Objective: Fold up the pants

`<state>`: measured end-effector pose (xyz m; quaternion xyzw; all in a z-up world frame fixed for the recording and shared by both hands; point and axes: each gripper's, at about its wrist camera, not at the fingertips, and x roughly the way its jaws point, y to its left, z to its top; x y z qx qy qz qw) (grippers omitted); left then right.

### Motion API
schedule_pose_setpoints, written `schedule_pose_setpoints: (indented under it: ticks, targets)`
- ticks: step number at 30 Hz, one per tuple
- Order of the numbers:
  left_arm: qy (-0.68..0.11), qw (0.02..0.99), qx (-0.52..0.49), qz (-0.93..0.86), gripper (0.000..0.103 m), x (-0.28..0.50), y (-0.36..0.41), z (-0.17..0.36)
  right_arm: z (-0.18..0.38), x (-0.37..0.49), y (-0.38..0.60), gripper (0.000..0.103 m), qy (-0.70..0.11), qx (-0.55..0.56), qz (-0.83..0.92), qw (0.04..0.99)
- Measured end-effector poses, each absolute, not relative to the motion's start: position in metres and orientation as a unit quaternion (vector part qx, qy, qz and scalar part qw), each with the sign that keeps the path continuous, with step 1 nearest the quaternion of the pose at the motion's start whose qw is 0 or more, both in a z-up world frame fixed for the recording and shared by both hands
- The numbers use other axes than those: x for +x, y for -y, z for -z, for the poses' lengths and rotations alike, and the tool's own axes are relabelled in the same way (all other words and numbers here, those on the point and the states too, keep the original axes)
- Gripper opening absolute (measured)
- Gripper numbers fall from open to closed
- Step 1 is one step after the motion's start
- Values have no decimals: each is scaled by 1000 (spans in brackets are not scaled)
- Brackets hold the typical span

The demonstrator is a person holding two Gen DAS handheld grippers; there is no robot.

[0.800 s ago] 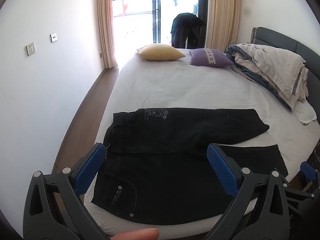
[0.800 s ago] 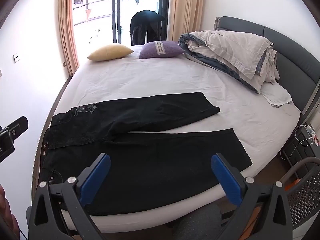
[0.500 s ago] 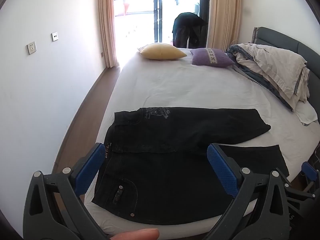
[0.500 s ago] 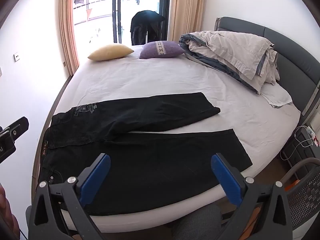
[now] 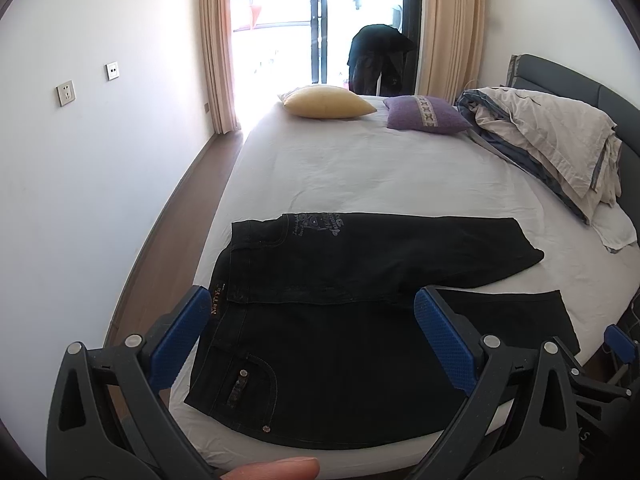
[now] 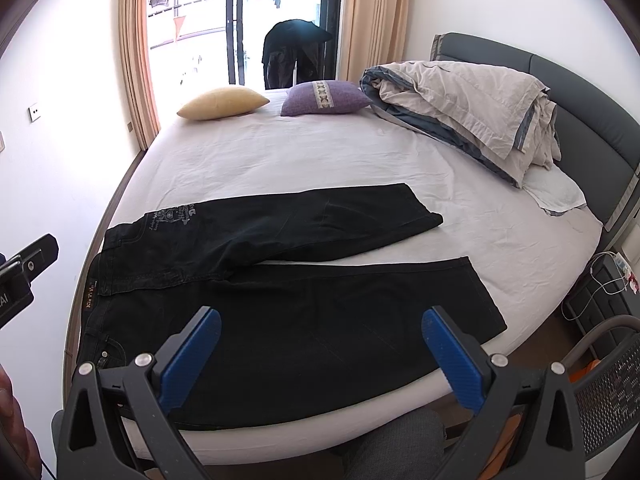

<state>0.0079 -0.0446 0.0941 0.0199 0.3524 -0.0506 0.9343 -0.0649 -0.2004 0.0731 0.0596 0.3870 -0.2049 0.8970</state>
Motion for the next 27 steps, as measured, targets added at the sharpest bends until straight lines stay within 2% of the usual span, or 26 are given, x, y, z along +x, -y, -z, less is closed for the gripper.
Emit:
schedule_pose_setpoints:
  ticks: [27]
  targets:
    - [-364,930,19,42,103,16,40,-77,-77,-65,197,103,-387,58,204,897]
